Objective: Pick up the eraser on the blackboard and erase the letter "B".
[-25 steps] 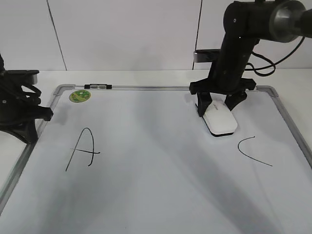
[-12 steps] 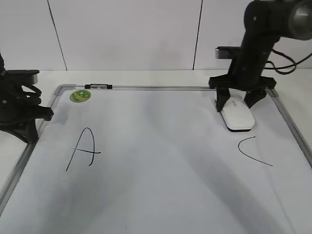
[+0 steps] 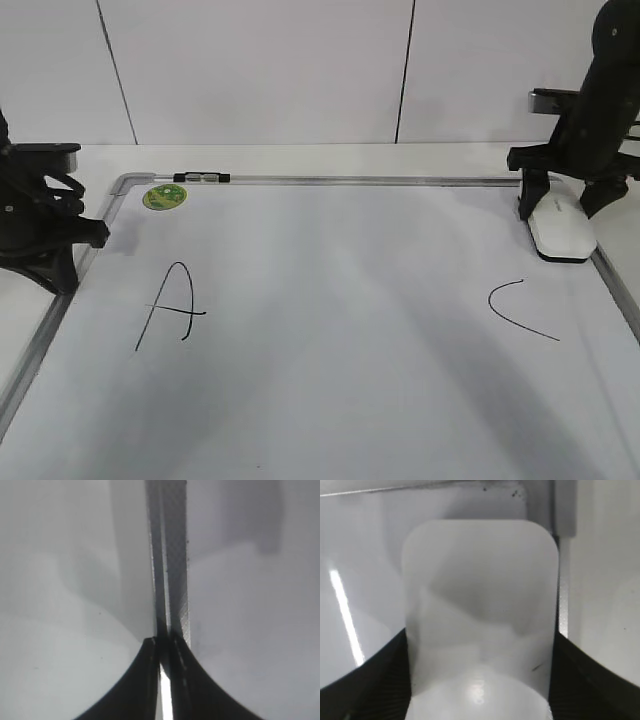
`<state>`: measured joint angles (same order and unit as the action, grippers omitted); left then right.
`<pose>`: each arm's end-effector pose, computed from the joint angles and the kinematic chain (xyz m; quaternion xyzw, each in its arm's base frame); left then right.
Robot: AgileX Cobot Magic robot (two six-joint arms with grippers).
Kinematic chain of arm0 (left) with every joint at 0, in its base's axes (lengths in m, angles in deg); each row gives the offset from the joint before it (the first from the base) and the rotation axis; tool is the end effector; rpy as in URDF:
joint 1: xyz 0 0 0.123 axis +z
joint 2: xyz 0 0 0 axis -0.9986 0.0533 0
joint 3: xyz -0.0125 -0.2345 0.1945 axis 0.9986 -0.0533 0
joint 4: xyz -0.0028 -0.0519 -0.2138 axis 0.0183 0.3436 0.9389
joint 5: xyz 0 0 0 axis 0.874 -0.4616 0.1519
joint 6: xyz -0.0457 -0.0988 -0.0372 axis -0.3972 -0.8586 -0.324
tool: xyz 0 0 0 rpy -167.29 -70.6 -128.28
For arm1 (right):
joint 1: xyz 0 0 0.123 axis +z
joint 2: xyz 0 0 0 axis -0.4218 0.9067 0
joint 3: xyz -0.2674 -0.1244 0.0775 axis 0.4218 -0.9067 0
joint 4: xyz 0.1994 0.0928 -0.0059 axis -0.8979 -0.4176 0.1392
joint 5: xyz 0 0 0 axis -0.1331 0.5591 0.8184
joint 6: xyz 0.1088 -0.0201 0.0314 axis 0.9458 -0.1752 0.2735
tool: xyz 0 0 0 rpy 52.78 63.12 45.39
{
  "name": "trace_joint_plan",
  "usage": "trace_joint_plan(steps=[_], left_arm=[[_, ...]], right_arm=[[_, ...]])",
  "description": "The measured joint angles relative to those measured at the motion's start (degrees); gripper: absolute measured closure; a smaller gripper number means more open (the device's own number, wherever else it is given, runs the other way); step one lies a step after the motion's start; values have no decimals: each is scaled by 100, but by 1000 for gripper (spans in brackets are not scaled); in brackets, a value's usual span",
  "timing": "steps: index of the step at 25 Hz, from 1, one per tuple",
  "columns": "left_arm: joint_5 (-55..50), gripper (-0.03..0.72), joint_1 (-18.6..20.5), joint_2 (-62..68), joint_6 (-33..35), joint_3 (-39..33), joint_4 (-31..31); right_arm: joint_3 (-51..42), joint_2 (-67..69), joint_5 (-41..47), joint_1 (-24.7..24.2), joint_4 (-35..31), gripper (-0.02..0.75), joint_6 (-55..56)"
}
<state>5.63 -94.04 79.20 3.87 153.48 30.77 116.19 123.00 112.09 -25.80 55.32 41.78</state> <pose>0.3496 -0.0503 0.1682 0.0282 0.9972 -0.0351 0.0597 0.4543 -0.0060 0.1817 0.0562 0.9972 0.0054 0.0481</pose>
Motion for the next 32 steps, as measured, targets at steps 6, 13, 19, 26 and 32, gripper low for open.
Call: trace_joint_plan(steps=[6, 13, 19, 26, 32], left_arm=[[0, 669, 0, 0, 0, 0, 0], [0, 669, 0, 0, 0, 0, 0], [0, 669, 0, 0, 0, 0, 0], [0, 669, 0, 0, 0, 0, 0], [0, 669, 0, 0, 0, 0, 0]], right_arm=[[-71, -142, 20, -23, 141, 197, 6], [-393, -1060, 34, -47, 41, 197, -74], [-1393, -2010, 45, -47, 41, 197, -133], [-2600, -2871, 56, -47, 7, 197, -162], [-3582, -3203, -99, -47, -176, 197, -275]])
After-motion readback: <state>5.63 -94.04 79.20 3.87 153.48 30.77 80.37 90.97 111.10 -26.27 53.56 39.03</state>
